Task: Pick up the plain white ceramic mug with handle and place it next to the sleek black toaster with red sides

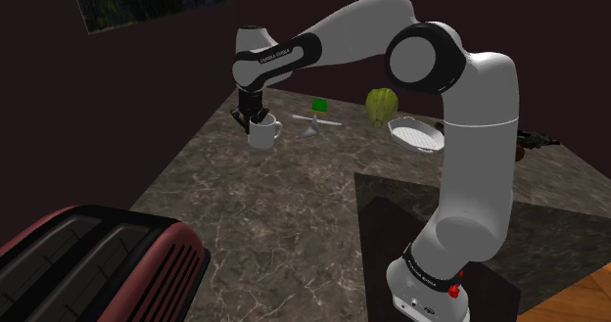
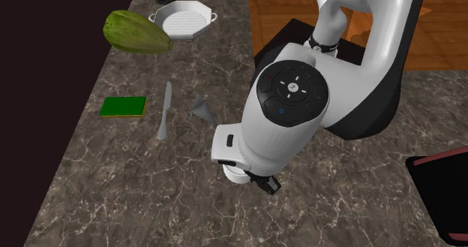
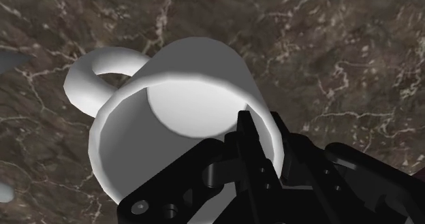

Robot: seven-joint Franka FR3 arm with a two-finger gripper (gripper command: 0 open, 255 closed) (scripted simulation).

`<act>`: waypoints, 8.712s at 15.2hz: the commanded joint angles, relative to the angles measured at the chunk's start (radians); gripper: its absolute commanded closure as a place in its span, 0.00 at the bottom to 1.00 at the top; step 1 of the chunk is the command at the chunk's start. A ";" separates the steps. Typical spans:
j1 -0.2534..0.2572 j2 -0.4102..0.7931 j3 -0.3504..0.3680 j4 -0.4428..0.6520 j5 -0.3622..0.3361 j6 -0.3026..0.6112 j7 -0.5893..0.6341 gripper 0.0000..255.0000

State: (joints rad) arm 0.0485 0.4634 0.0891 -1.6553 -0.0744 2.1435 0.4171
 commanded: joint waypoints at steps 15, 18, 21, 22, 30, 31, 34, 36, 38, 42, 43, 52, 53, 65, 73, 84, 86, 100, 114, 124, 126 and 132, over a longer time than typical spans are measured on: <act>-0.001 -0.068 0.005 0.111 0.010 -0.178 -0.010 1.00; -0.001 -0.075 0.005 0.140 0.012 -0.215 -0.011 1.00; 0.000 -0.081 0.006 0.172 0.013 -0.252 -0.013 1.00; 0.000 -0.083 0.006 0.183 0.013 -0.265 -0.013 1.00; 0.002 -0.085 0.007 0.287 0.015 -0.371 -0.017 1.00; 0.002 -0.084 0.007 0.302 0.015 -0.385 -0.017 1.00; 0.004 -0.080 0.007 0.349 0.015 -0.428 -0.018 1.00; 0.005 -0.075 0.007 0.383 0.014 -0.457 -0.019 1.00; 0.006 -0.069 0.007 0.420 0.014 -0.488 -0.020 1.00; 0.009 -0.051 0.007 0.502 0.012 -0.552 -0.021 1.00; 0.010 -0.045 0.007 0.525 0.012 -0.568 -0.021 1.00; 0.024 0.047 0.006 0.798 0.003 -0.750 -0.026 1.00; 0.027 0.066 0.005 0.844 0.002 -0.777 -0.027 1.00; 0.082 -0.386 0.055 0.210 0.037 -0.598 0.105 1.00; 0.139 -0.620 0.115 -0.060 0.077 -0.560 0.222 1.00; 0.229 -0.855 0.229 -0.270 0.161 -0.577 0.407 1.00; 0.246 -0.887 0.253 -0.292 0.180 -0.584 0.445 1.00; 0.332 -1.010 0.398 -0.400 0.285 -0.574 0.641 1.00; 0.349 -1.037 0.426 -0.605 0.314 -0.393 0.632 1.00; 0.356 -1.028 0.457 -0.730 0.333 -0.259 0.632 1.00; 0.357 -1.023 0.464 -0.753 0.336 -0.231 0.632 1.00; 0.359 -1.001 0.487 -0.817 0.346 -0.145 0.635 1.00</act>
State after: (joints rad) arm 0.4077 -0.5434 0.5714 -2.4628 0.2706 1.9819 1.0511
